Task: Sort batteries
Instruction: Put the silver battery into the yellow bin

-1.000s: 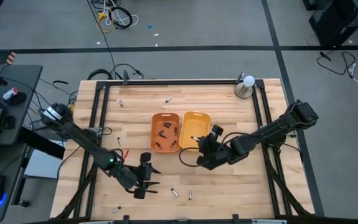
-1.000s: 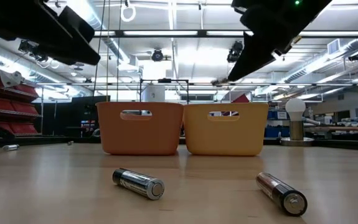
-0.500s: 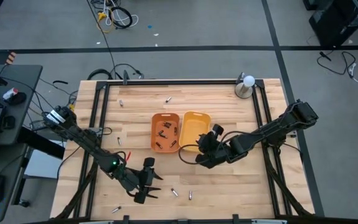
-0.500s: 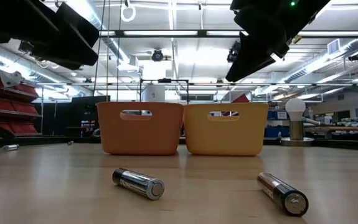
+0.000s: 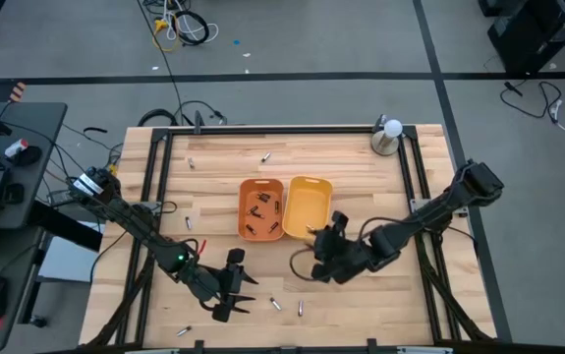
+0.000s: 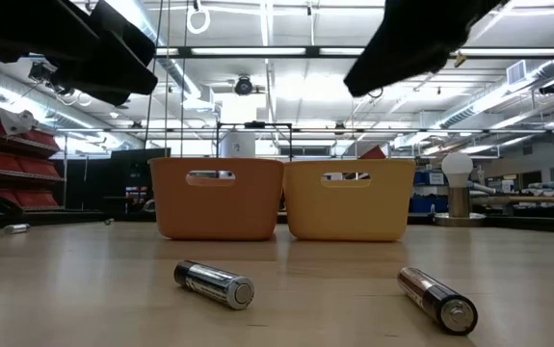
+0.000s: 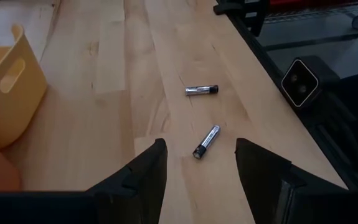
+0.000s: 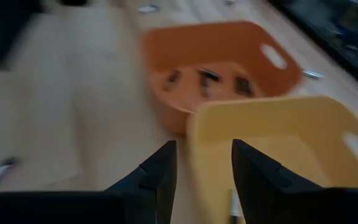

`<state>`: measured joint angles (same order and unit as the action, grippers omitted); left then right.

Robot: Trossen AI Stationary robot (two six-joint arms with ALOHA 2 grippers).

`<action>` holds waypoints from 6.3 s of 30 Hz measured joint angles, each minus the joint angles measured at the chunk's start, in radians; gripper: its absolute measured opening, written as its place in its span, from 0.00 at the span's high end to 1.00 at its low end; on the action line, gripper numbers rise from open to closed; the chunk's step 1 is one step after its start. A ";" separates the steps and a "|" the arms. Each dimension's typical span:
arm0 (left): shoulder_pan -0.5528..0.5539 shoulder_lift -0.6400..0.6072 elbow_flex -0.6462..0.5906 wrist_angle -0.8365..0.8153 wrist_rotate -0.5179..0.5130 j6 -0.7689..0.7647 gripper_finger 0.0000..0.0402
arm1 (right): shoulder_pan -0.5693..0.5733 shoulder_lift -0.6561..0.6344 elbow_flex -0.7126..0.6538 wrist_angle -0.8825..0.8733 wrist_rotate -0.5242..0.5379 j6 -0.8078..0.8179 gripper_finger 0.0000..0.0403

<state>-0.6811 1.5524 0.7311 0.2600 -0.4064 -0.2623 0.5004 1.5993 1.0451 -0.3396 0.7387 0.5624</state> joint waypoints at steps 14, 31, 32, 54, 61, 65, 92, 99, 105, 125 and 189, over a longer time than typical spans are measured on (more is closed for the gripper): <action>0.001 0.000 0.000 0.000 -0.143 0.002 0.54 | 0.075 0.000 0.000 0.130 -0.077 -0.087 0.66; 0.000 0.000 0.000 0.125 -0.139 0.046 0.54 | 0.088 0.003 0.001 0.150 -0.078 -0.072 0.67; 0.000 0.004 0.000 0.130 -0.139 0.046 0.54 | 0.092 0.003 0.001 0.156 -0.078 -0.081 0.67; 0.044 0.281 0.000 0.458 0.066 0.077 0.54 | 0.184 0.003 0.001 0.188 -0.242 -0.105 0.69; 0.055 0.287 0.000 0.489 0.070 0.081 0.54 | 0.205 0.013 -0.003 0.126 -0.227 0.078 0.69; 0.055 0.287 0.000 0.482 0.071 0.107 0.54 | 0.225 0.102 -0.027 0.163 -0.276 0.083 0.69; 0.112 0.273 0.001 0.493 0.072 0.154 0.54 | 0.156 0.336 0.000 0.576 -0.527 -0.470 0.69; 0.110 0.272 0.001 0.488 0.087 0.153 0.54 | 0.120 0.346 -0.001 0.463 -0.585 -0.524 0.69; 0.110 0.272 0.001 0.477 0.087 0.151 0.54 | 0.082 0.347 -0.001 0.466 -0.620 -0.564 0.69; 0.110 0.272 0.000 0.452 0.088 0.149 0.54 | 0.052 0.436 0.000 0.540 -0.719 -0.593 0.71; 0.110 0.272 0.000 0.399 0.104 0.077 0.54 | 0.025 0.041 -0.002 0.077 -0.297 -0.356 0.97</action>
<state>-0.5713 1.8244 0.7311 0.6594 -0.3019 -0.1852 0.5257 1.6406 1.0435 -0.2628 0.4413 0.2060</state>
